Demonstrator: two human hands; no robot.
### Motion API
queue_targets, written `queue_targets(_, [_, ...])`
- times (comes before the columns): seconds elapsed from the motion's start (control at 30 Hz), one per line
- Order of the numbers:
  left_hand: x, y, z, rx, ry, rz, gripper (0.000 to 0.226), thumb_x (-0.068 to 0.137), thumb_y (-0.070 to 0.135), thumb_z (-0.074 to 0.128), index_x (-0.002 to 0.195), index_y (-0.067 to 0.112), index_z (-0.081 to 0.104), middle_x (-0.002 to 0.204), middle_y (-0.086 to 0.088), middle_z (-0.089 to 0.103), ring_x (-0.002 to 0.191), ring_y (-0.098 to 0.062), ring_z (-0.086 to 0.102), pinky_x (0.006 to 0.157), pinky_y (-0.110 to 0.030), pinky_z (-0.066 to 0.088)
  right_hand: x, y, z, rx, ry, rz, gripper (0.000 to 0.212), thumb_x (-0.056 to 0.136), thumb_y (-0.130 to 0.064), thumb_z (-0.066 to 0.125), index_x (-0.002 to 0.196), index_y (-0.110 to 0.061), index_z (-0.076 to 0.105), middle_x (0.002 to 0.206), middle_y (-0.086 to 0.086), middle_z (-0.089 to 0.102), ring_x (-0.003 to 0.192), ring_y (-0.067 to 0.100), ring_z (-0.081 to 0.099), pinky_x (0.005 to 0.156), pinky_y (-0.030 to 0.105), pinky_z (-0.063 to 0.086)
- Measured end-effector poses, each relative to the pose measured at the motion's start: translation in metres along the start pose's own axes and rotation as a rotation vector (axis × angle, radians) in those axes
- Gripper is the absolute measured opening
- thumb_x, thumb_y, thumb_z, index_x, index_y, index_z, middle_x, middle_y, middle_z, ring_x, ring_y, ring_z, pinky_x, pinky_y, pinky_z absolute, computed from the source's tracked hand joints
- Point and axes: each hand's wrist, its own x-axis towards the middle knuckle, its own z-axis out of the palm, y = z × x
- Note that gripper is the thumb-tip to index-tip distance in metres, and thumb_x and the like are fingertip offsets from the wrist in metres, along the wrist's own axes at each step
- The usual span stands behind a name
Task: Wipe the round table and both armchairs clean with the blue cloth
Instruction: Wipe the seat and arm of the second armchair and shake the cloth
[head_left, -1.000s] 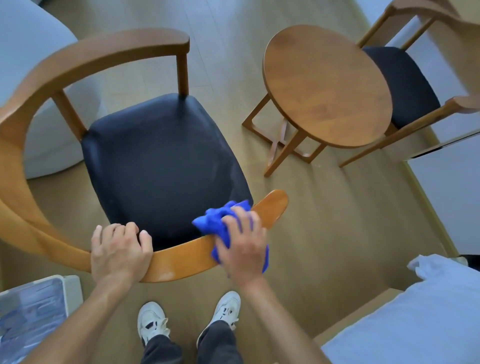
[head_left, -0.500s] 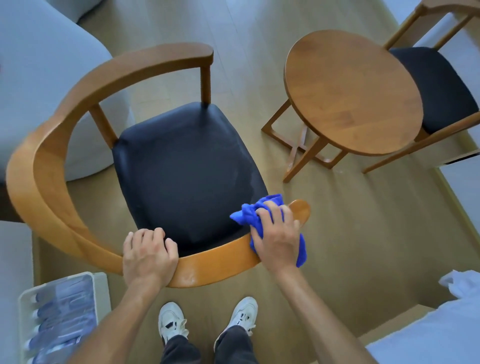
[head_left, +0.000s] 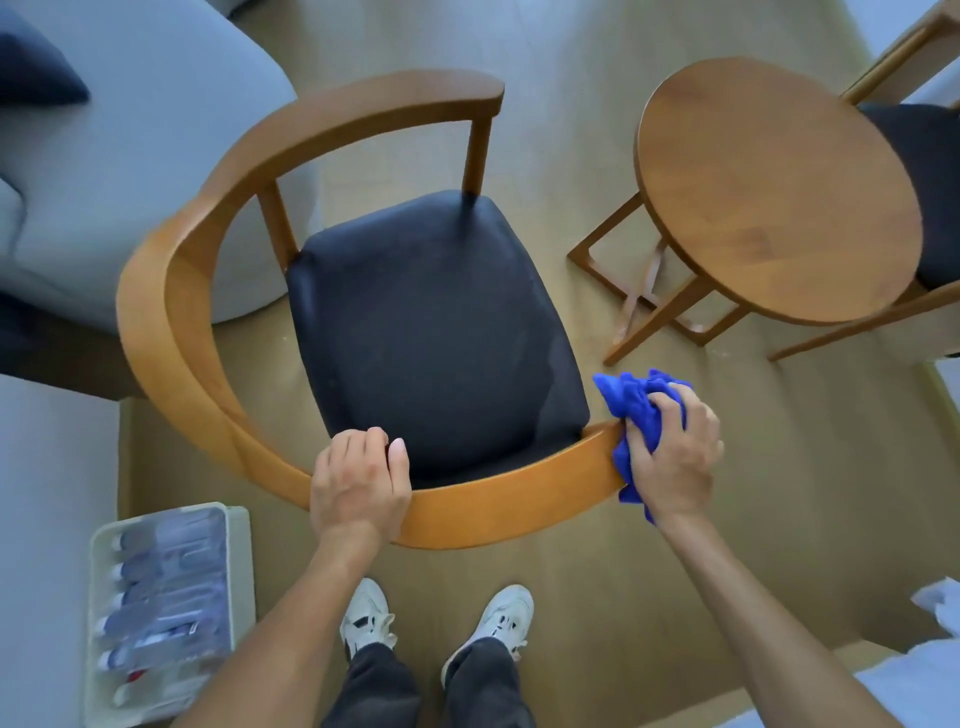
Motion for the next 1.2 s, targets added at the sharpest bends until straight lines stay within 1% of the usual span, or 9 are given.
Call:
queue_targets(0.1, [0.000, -0.001, 0.003, -0.005, -0.001, 0.017, 0.038, 0.093, 0.037, 0.029, 0.078, 0.015, 0.056, 0.078, -0.001, 0.057, 0.078, -0.021, 0.051, 0.069, -0.036, 0.046, -0.043, -0.060, 0.009, -0.046, 0.023, -0.109, 0.023, 0.080, -0.025, 0.067, 0.100, -0.014, 0.065, 0.124, 0.005, 0.060, 0.113, 0.034, 0.055, 0.070, 0.041, 0.043])
queue_targets(0.27, [0.003, -0.005, -0.003, -0.140, -0.017, 0.035, 0.041, 0.090, 0.039, 0.023, 0.076, 0.016, 0.054, 0.074, 0.002, 0.055, 0.078, -0.020, 0.050, 0.073, -0.034, 0.040, -0.132, -0.170, 0.011, 0.276, -0.170, -0.290, 0.028, 0.076, -0.032, 0.067, 0.102, -0.024, 0.063, 0.127, -0.003, 0.059, 0.118, 0.026, 0.053, 0.072, 0.036, 0.046])
queue_targets(0.4, [0.012, -0.006, -0.019, -0.407, -0.190, -0.112, 0.031, 0.096, 0.027, 0.038, 0.074, 0.013, 0.055, 0.073, -0.002, 0.056, 0.076, -0.023, 0.050, 0.069, -0.037, 0.040, -0.114, -0.158, -0.008, 0.411, -0.278, -0.310, 0.033, 0.077, -0.029, 0.073, 0.108, -0.022, 0.066, 0.128, -0.005, 0.057, 0.116, 0.022, 0.053, 0.082, 0.035, 0.051])
queue_targets(0.57, [0.022, 0.026, -0.070, -0.568, -0.498, -0.216, 0.035, 0.097, 0.024, 0.040, 0.066, 0.010, 0.050, 0.069, -0.003, 0.058, 0.075, -0.025, 0.052, 0.069, -0.033, 0.039, -0.079, -0.150, -0.054, 0.950, -0.328, -0.012, 0.031, 0.084, -0.007, 0.069, 0.112, -0.017, 0.061, 0.129, -0.007, 0.054, 0.120, 0.014, 0.050, 0.102, 0.038, 0.042])
queue_targets(0.7, [0.026, 0.064, -0.132, -1.012, -0.719, -0.398, 0.048, 0.089, 0.054, 0.049, 0.076, 0.011, 0.068, 0.073, -0.007, 0.069, 0.073, -0.026, 0.065, 0.072, -0.032, 0.053, -0.047, -0.159, -0.109, 1.262, -0.313, 0.205, 0.033, 0.092, -0.010, 0.063, 0.121, -0.020, 0.052, 0.129, -0.002, 0.056, 0.117, 0.017, 0.056, 0.102, 0.040, 0.046])
queue_targets(0.8, [0.029, 0.081, -0.176, -1.151, -0.802, -0.268, 0.041, 0.076, 0.052, 0.060, 0.086, 0.013, 0.067, 0.080, -0.007, 0.066, 0.080, -0.027, 0.062, 0.082, -0.041, 0.052, -0.027, -0.165, -0.150, 1.381, -0.309, 0.157, 0.030, 0.095, -0.019, 0.059, 0.123, -0.025, 0.051, 0.118, -0.003, 0.062, 0.108, 0.016, 0.061, 0.093, 0.034, 0.052])
queue_targets(0.93, [0.032, 0.102, -0.230, -1.193, -0.880, -0.101, 0.036, 0.081, 0.042, 0.063, 0.107, 0.017, 0.064, 0.103, -0.008, 0.068, 0.093, -0.025, 0.065, 0.091, -0.043, 0.053, -0.006, -0.174, -0.195, 1.506, -0.297, 0.129, 0.028, 0.095, -0.027, 0.055, 0.123, -0.027, 0.053, 0.113, 0.000, 0.064, 0.102, 0.019, 0.064, 0.087, 0.030, 0.054])
queue_targets(1.07, [0.030, 0.121, -0.282, -1.187, -1.012, 0.078, 0.058, 0.074, 0.028, 0.076, 0.127, 0.022, 0.051, 0.122, -0.004, 0.062, 0.108, -0.022, 0.064, 0.088, -0.034, 0.053, 0.012, -0.182, -0.234, 1.689, -0.279, 0.216, 0.021, 0.091, -0.030, 0.056, 0.112, -0.029, 0.059, 0.106, 0.004, 0.066, 0.094, 0.020, 0.065, 0.085, 0.034, 0.053])
queue_targets(1.2, [0.023, 0.141, -0.319, -0.883, -0.826, 0.227, 0.057, 0.081, 0.022, 0.074, 0.129, 0.028, 0.044, 0.123, 0.002, 0.057, 0.111, -0.017, 0.060, 0.094, -0.037, 0.052, 0.028, -0.185, -0.259, 1.811, -0.296, 0.266, 0.021, 0.092, -0.029, 0.055, 0.113, -0.025, 0.058, 0.113, 0.013, 0.064, 0.102, 0.032, 0.062, 0.092, 0.047, 0.052])
